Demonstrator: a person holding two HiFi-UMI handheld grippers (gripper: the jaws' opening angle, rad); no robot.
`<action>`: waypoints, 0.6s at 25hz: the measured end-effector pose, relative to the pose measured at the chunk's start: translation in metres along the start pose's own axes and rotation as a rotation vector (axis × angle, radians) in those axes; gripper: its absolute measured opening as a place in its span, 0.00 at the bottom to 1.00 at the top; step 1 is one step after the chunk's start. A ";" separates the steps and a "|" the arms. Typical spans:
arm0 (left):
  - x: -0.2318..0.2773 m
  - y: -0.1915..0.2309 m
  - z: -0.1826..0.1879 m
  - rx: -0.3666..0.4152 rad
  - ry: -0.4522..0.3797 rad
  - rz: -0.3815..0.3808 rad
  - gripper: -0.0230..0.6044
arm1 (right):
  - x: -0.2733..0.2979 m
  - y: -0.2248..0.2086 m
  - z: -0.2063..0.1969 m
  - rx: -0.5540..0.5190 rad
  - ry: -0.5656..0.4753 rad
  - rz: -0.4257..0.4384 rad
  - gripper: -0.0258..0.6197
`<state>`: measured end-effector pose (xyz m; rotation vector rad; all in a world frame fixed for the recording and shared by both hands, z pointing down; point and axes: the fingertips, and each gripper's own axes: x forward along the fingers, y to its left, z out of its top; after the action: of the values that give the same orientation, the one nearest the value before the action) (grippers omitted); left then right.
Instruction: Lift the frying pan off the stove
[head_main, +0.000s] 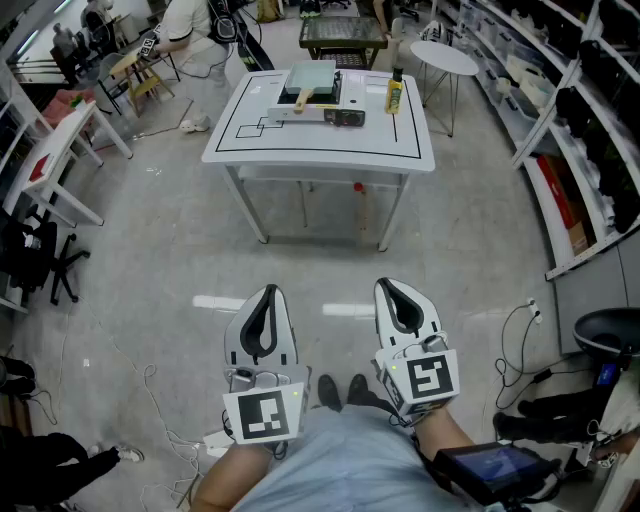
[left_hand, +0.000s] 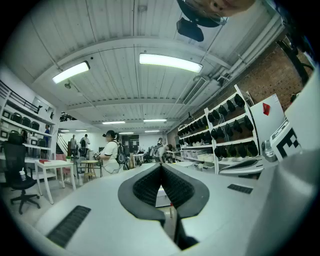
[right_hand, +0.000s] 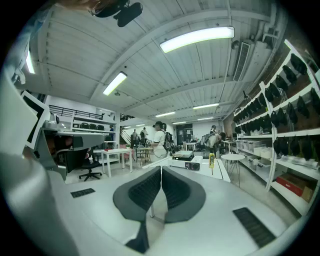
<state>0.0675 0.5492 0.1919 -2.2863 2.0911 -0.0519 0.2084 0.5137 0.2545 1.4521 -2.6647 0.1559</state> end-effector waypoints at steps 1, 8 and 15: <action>0.002 -0.001 0.001 0.001 0.000 0.000 0.06 | 0.001 -0.002 0.001 0.002 -0.002 0.001 0.12; 0.011 -0.018 0.000 0.003 0.002 0.003 0.06 | -0.001 -0.020 -0.001 0.001 -0.001 0.011 0.12; 0.017 -0.039 0.005 0.020 0.007 0.023 0.06 | -0.003 -0.050 0.001 0.048 -0.015 0.028 0.12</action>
<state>0.1084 0.5355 0.1894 -2.2539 2.1101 -0.0794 0.2520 0.4895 0.2547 1.4355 -2.7128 0.2140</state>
